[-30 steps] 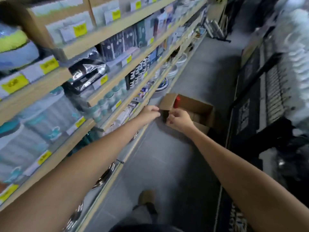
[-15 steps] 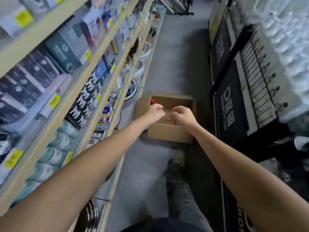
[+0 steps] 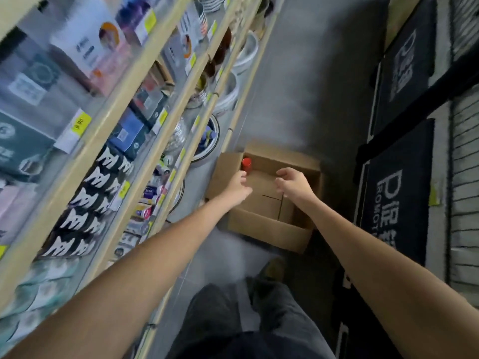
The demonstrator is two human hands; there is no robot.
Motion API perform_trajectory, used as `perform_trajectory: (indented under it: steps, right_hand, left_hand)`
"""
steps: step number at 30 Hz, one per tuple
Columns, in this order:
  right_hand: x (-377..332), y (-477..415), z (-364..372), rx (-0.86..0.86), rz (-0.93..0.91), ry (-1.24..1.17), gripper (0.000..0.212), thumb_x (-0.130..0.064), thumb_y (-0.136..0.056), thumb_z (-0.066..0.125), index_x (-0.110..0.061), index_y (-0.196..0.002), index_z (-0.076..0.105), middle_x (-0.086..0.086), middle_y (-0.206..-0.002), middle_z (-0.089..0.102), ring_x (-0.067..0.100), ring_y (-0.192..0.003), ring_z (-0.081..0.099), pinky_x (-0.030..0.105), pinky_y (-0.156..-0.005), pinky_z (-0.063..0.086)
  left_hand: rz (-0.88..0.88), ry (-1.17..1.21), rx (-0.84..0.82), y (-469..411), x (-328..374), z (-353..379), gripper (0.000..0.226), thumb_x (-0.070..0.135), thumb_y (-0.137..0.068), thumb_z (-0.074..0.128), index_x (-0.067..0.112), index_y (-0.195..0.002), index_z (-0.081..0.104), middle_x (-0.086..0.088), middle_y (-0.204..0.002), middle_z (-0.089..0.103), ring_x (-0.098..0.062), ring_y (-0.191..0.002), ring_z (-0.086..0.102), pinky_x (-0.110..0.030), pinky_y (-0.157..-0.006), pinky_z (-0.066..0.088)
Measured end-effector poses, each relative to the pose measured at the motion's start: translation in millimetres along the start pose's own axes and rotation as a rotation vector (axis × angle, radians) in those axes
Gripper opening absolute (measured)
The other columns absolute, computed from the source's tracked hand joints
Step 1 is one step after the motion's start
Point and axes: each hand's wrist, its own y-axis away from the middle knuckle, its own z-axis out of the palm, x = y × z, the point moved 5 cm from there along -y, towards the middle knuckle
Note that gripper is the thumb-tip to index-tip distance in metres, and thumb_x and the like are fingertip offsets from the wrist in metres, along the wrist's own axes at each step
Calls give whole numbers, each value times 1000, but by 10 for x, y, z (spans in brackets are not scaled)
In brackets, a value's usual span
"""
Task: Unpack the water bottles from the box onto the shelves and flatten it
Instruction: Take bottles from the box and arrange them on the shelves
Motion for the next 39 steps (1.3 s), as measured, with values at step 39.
perform_trajectory:
  steps: [39]
  right_hand:
    - [3179, -5609, 2887, -119, 103, -15, 53, 1, -85, 56, -8, -136, 47, 2, -118, 59, 11, -106, 54, 19, -90, 42]
  left_hand:
    - [-184, 564, 222, -6216, -2901, 1613, 62, 1, -96, 42, 15, -150, 15, -8, -155, 25, -20, -142, 26, -34, -118, 19]
